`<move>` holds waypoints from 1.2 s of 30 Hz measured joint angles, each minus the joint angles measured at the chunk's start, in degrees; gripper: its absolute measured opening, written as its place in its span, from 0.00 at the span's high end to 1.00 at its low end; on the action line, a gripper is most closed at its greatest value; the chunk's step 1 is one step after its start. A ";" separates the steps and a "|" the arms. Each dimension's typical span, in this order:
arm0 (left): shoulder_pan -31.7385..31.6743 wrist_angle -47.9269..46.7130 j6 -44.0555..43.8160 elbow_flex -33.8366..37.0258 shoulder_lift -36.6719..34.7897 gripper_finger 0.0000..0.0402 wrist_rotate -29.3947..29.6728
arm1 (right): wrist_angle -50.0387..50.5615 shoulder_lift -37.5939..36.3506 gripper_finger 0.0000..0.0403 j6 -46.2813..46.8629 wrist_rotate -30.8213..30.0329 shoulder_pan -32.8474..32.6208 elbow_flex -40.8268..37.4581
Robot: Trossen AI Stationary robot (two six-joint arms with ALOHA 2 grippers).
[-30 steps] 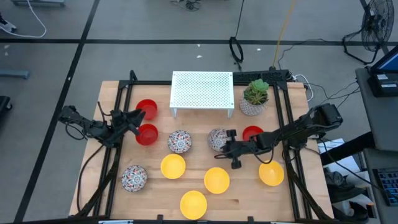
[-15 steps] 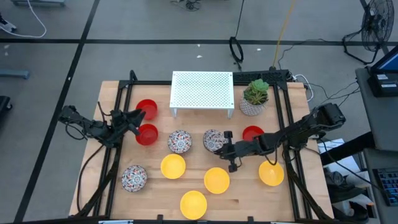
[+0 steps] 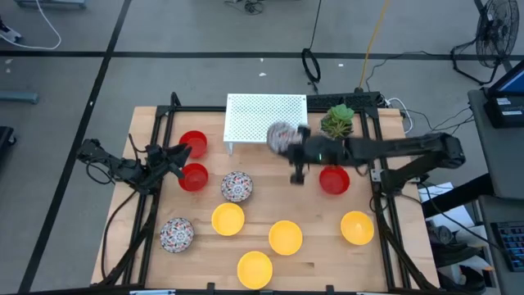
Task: Pick & Place Mini bowls
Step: Put the white patterned bowl on the shelf
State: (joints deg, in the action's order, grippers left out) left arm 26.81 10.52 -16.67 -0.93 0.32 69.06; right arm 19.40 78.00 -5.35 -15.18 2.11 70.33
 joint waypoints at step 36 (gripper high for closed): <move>0.01 0.02 0.00 0.00 0.04 0.56 0.01 | 0.80 10.19 0.99 -1.50 0.46 24.89 3.31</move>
State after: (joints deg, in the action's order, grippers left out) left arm 26.81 10.55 -16.67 -0.93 0.36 69.07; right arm 20.20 88.18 -6.86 -14.72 27.00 73.65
